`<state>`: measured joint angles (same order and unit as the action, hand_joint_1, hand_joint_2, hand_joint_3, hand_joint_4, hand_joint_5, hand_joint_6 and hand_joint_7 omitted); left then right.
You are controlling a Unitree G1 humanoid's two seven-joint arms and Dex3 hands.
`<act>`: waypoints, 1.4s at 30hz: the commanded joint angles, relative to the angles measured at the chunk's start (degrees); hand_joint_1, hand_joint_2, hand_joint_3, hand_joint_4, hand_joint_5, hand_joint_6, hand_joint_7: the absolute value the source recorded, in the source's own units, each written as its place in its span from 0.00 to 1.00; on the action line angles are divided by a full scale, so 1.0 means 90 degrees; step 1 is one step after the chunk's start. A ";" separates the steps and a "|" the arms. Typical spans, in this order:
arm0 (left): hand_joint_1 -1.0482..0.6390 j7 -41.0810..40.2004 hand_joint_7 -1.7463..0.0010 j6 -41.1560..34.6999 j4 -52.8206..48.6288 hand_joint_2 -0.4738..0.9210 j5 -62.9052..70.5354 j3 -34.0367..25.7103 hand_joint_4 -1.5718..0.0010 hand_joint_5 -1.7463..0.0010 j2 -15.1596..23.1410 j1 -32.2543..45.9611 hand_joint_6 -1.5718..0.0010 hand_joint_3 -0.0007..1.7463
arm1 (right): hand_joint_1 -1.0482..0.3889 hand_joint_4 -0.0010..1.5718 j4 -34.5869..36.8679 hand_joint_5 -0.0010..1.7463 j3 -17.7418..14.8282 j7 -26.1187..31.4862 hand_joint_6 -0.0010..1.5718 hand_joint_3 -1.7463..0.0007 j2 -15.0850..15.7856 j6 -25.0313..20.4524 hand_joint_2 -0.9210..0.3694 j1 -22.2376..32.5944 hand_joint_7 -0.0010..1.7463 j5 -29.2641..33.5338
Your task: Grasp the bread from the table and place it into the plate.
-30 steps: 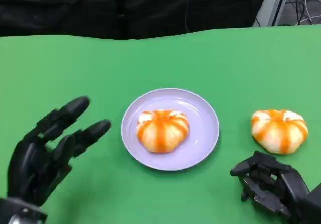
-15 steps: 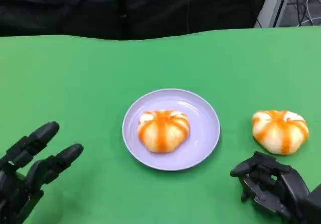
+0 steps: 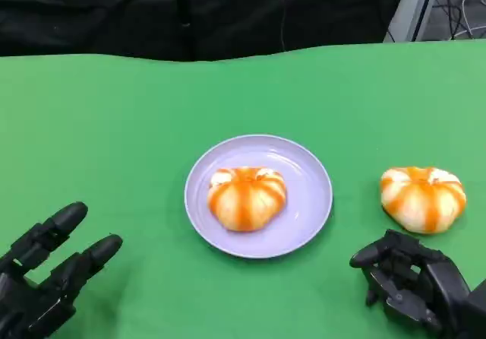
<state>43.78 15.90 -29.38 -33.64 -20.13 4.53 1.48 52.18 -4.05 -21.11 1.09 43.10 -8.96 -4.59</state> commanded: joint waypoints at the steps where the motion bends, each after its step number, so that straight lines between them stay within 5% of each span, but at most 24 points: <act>1: 0.74 -0.0027 1.00 0.0073 -0.0074 0.90 0.0042 -0.0096 0.47 1.00 0.0067 -0.0078 0.54 0.53 | 0.54 0.42 0.0057 1.00 -0.0061 -0.0004 0.47 0.74 0.0119 -0.0065 0.00 0.0004 0.63 -0.0064; 29: 0.74 -0.0283 1.00 0.0328 -0.0182 0.90 0.0249 -0.0104 0.47 1.00 0.0008 -0.0156 0.54 0.54 | 0.54 0.42 0.0056 1.00 -0.0065 -0.0009 0.47 0.74 0.0126 -0.0086 0.00 0.0006 0.62 -0.0070; 30: 0.72 -0.0487 0.96 0.0523 -0.0257 0.89 0.0405 -0.0103 0.38 0.88 -0.0036 -0.0209 0.43 0.53 | 0.54 0.42 0.0054 1.00 -0.0068 -0.0012 0.47 0.74 0.0131 -0.0102 0.00 0.0009 0.62 -0.0074; 31: 0.71 -0.0631 0.95 0.0669 -0.0316 0.89 0.0519 -0.0102 0.41 0.65 -0.0068 -0.0249 0.35 0.52 | 0.54 0.42 0.0053 1.00 -0.0069 -0.0014 0.47 0.74 0.0134 -0.0113 0.00 0.0010 0.62 -0.0078; 33: 0.70 -0.0733 0.95 0.0796 -0.0383 0.89 0.0602 -0.0097 0.44 0.50 -0.0089 -0.0283 0.30 0.51 | 0.54 0.42 0.0051 1.00 -0.0069 -0.0015 0.47 0.74 0.0137 -0.0120 0.00 0.0011 0.63 -0.0081; 42: 0.70 -0.0757 0.96 0.0900 -0.0468 0.88 0.0626 -0.0089 0.46 0.44 -0.0092 -0.0315 0.29 0.51 | 0.54 0.41 0.0050 1.00 -0.0064 -0.0017 0.47 0.74 0.0139 -0.0121 0.00 0.0012 0.63 -0.0088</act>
<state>37.75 23.16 -33.01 -28.39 -20.42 3.13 -1.18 52.23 -4.09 -21.27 1.21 42.92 -9.03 -4.92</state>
